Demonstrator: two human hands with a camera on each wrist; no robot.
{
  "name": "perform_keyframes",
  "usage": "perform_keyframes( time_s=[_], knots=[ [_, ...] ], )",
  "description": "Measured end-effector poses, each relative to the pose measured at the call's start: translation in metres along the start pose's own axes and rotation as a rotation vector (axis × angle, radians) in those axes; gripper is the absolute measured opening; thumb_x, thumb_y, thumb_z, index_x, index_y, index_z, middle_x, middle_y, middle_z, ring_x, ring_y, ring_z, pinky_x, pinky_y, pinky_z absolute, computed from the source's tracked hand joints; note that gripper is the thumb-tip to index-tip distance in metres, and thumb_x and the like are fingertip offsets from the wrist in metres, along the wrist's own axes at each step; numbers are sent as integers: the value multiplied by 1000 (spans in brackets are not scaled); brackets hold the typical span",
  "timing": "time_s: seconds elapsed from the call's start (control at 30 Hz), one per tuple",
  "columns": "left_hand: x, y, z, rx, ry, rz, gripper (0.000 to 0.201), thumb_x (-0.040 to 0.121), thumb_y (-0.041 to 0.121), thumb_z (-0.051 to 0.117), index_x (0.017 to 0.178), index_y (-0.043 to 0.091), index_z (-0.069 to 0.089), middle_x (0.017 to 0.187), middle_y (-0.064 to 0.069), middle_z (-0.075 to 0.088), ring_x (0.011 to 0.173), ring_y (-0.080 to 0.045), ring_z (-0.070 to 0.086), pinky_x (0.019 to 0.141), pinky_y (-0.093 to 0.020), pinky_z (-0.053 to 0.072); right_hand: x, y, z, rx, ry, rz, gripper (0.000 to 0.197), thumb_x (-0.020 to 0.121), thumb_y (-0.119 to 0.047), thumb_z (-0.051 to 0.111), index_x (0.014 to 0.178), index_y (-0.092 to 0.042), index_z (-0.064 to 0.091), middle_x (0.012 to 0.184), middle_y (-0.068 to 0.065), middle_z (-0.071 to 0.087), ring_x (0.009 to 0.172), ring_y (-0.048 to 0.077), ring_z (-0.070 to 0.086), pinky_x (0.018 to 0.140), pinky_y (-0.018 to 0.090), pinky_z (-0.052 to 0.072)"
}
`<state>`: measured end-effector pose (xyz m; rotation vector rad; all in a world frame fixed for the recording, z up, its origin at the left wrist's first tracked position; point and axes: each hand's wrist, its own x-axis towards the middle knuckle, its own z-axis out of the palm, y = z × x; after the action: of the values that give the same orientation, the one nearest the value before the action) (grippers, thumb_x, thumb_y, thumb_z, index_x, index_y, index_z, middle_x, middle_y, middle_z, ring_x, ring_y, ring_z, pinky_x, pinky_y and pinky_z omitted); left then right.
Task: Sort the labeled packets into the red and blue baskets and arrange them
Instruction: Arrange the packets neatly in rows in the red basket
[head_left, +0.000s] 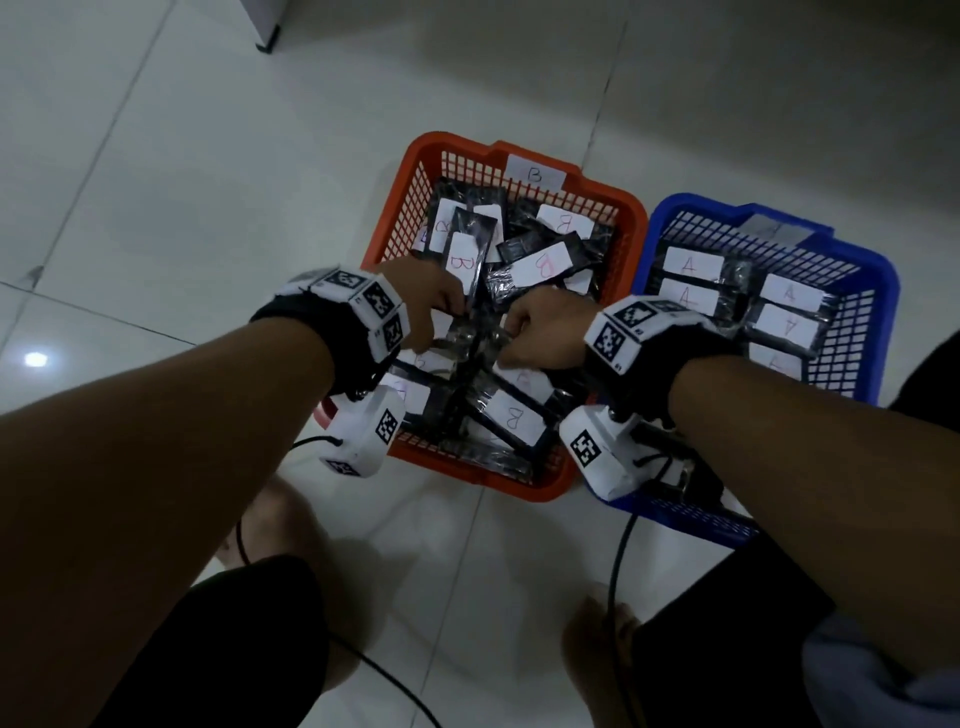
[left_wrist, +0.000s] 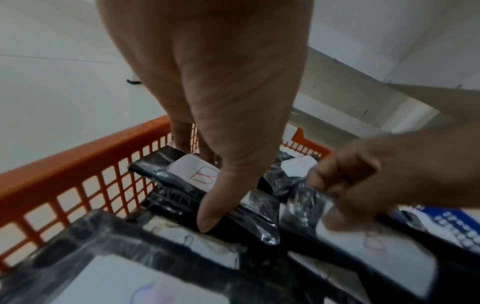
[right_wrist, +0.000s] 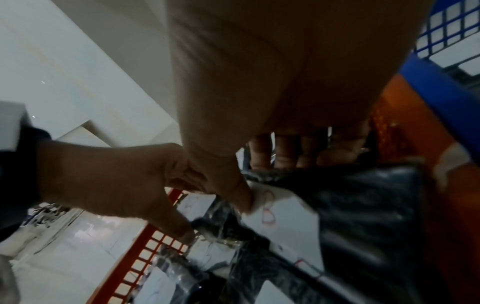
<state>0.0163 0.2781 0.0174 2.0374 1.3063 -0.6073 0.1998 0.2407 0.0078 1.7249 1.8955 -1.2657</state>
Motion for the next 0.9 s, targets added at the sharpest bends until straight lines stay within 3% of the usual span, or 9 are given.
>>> perform_keyframes(
  time_s=[0.07, 0.13, 0.3, 0.37, 0.47, 0.57, 0.7, 0.83, 0.9],
  knots=[
    [4, 0, 7, 63, -21, 24, 61, 70, 9, 78, 125, 26, 60, 127, 0, 60, 112, -20, 57, 90, -27, 49, -2, 2, -6, 16, 132, 1, 38, 81, -28, 68, 106, 2, 67, 111, 24, 65, 93, 38, 65, 65, 35, 53],
    [6, 0, 12, 96, -34, 44, 58, 69, 14, 78, 124, 28, 62, 127, -1, 60, 112, -21, 57, 92, -31, 50, -3, 4, -7, 19, 185, 3, 35, 83, -24, 66, 108, 2, 66, 112, 24, 65, 98, 39, 63, 76, 42, 58],
    [-4, -8, 21, 40, 1, 49, 47, 76, 29, 77, 121, 27, 65, 122, 0, 63, 109, -18, 59, 84, -22, 43, -1, 5, 3, 23, 138, 17, 18, 87, -31, 65, 96, -16, 67, 99, 6, 67, 88, 24, 62, 77, 35, 54],
    [-13, -9, 23, 0, 67, 56, 40, 78, 40, 73, 116, 30, 67, 116, 4, 66, 102, -14, 60, 82, -21, 42, -1, 0, 5, 10, 137, 5, 16, 89, -32, 62, 95, -18, 66, 96, 5, 66, 88, 25, 62, 75, 33, 51],
    [-25, -4, 26, 1, 104, 103, 42, 73, 55, 72, 108, 32, 69, 106, 9, 64, 88, -8, 53, 82, -21, 45, -1, 0, 7, 19, 162, -7, 17, 89, -30, 61, 96, -16, 67, 96, 8, 67, 87, 27, 63, 80, 38, 55],
    [-29, 9, 28, 75, 75, 191, 45, 72, 56, 73, 109, 32, 69, 105, 9, 65, 93, -11, 58, 84, -30, 52, -3, 5, 4, 66, 289, -2, 12, 87, -32, 58, 93, -22, 61, 88, 0, 63, 80, 22, 62, 75, 35, 56],
    [-22, 32, 34, 165, 29, 284, 43, 72, 48, 75, 112, 33, 68, 113, 7, 62, 104, -17, 59, 87, -33, 52, -6, 14, -8, 209, 454, 39, 11, 87, -27, 55, 90, -19, 63, 82, 3, 65, 74, 23, 62, 66, 32, 53],
    [-10, 40, 36, 225, 16, 298, 44, 67, 41, 78, 107, 29, 66, 111, 2, 60, 103, -20, 58, 83, -37, 54, -11, 25, -9, 222, 458, 5, 8, 89, -25, 57, 88, -18, 61, 75, -1, 58, 69, 18, 55, 66, 29, 42],
    [-6, 38, 37, 254, 27, 311, 50, 66, 44, 80, 109, 27, 63, 116, 1, 57, 109, -22, 55, 85, -39, 53, -14, 27, -6, 238, 447, -11, 10, 91, -26, 57, 92, -17, 62, 76, 0, 59, 70, 18, 56, 66, 29, 45]
  ],
)
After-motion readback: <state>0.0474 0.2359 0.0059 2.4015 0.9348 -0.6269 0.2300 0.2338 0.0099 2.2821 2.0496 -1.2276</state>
